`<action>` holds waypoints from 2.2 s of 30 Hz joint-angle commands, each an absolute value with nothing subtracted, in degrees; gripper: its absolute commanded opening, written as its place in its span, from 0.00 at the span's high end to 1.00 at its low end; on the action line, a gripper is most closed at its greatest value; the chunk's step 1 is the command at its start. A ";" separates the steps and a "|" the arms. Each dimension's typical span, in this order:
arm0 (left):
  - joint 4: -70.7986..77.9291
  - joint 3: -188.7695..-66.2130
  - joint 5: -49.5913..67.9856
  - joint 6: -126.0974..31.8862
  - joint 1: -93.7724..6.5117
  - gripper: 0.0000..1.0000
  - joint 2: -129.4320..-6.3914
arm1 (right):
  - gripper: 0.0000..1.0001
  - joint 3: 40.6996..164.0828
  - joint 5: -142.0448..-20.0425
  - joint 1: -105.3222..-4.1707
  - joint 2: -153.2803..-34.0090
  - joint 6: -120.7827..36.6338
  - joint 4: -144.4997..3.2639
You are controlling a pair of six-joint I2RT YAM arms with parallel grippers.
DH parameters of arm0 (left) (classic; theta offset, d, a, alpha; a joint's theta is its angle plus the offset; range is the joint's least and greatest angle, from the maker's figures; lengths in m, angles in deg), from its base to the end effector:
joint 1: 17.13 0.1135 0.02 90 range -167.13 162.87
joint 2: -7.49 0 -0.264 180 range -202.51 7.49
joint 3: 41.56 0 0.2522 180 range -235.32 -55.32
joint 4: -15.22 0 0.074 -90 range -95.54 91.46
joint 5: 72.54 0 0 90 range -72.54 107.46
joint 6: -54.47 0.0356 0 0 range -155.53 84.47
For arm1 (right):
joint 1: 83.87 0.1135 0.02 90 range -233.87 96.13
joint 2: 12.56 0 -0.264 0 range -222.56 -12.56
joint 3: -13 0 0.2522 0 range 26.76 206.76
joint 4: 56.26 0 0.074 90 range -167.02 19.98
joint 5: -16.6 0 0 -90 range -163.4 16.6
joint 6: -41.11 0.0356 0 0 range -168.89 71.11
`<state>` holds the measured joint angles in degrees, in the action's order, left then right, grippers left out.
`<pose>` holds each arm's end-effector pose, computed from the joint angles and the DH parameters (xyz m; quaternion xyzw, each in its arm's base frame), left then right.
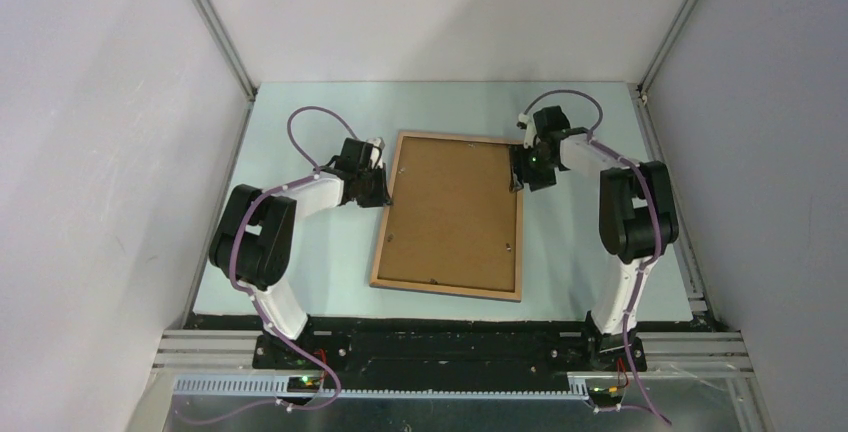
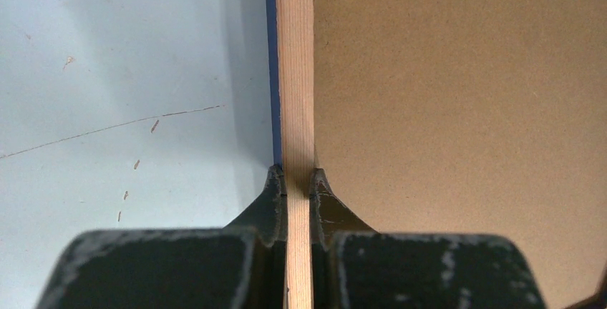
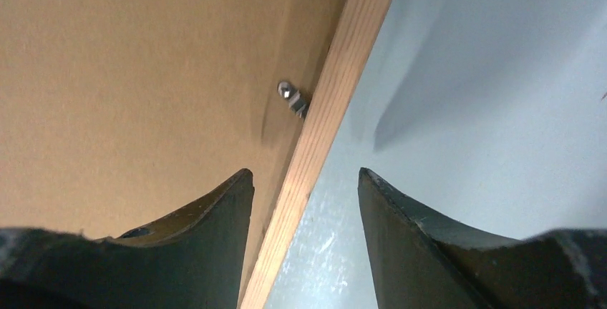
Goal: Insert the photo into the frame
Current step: Install the photo frame at the center of the board.
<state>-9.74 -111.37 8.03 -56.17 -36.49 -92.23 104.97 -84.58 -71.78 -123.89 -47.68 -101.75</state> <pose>0.3245 -0.1202 0.1587 0.0142 0.9504 -0.1765 0.2558 0.3899 0.0906 0.1772 -0.1132 0.9650 0.1195 0.2042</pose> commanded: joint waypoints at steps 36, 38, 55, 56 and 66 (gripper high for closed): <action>-8.97 -115.50 -2.88 -55.37 -35.32 1.00 -95.18 | 0.95 112.48 -90.21 -73.81 -128.11 -50.30 -102.99; -8.97 -116.60 -2.63 -54.89 -34.90 1.00 -95.92 | 0.95 116.14 -90.35 -73.93 -129.62 -50.79 -103.39; -5.43 -114.18 0.99 -62.83 -33.79 1.00 -96.13 | 0.24 111.04 -92.99 -77.33 -121.31 -53.25 -102.62; -5.23 -113.97 1.18 -63.31 -33.75 1.00 -96.08 | 0.23 108.69 -93.22 -77.18 -119.47 -53.40 -102.63; -4.49 -112.86 1.54 -64.55 -33.83 1.00 -94.94 | 0.22 91.18 -93.81 -72.83 -107.91 -55.20 -103.68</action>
<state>-5.54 -114.11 3.24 -62.55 -33.49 -96.36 94.94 -93.33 -75.21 -111.41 -53.69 -103.21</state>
